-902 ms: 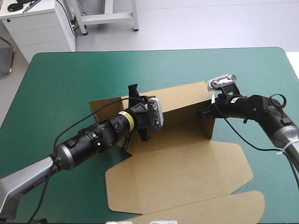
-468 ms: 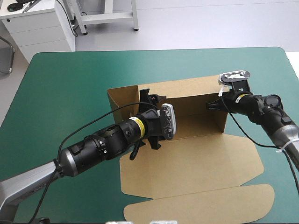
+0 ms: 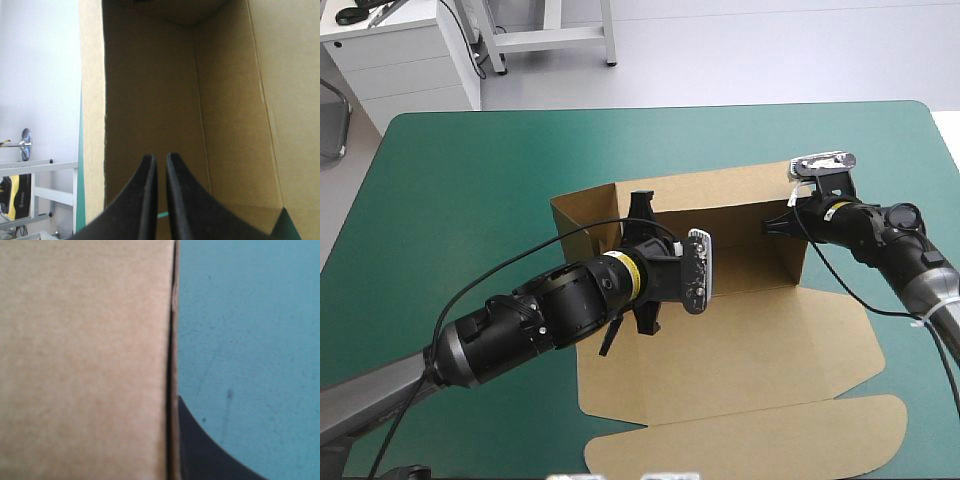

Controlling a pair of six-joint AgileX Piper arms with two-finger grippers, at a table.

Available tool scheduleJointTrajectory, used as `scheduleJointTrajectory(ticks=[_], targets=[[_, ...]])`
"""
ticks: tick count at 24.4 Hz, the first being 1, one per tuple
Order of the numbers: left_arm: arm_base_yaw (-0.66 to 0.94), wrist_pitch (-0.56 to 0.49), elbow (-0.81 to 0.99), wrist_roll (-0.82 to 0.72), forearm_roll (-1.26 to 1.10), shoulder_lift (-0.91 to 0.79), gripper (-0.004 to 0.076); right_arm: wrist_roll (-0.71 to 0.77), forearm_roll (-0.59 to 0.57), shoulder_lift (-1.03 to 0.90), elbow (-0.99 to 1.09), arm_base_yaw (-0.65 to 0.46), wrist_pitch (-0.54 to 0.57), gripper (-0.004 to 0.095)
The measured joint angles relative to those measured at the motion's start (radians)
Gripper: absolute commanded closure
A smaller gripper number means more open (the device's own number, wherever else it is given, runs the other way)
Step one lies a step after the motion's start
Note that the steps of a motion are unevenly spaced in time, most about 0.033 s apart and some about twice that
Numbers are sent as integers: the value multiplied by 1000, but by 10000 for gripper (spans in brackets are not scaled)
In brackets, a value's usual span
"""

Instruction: Fold the box

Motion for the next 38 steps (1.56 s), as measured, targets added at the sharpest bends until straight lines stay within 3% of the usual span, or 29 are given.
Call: scheduleJointTrajectory(ticks=[12,17,21,24,28,32,38], targets=[[13,371,-206,136,-182,1,704,1,-1,0,0,0,0,923],[167,430,-292,148,-286,1,705,1,-1,0,0,0,2,923],[387,434,-337,140,-417,1,708,1,-1,0,0,0,3,923],[714,410,-353,48,-593,0,719,1,-1,0,0,0,3,923],[991,402,-353,-9,-721,-27,731,0,-1,0,0,0,6,923],[1086,373,-276,-27,-729,-131,731,-2,-1,0,0,0,6,923],[1094,175,39,-63,-731,-360,731,-2,-1,0,0,0,7,923]])
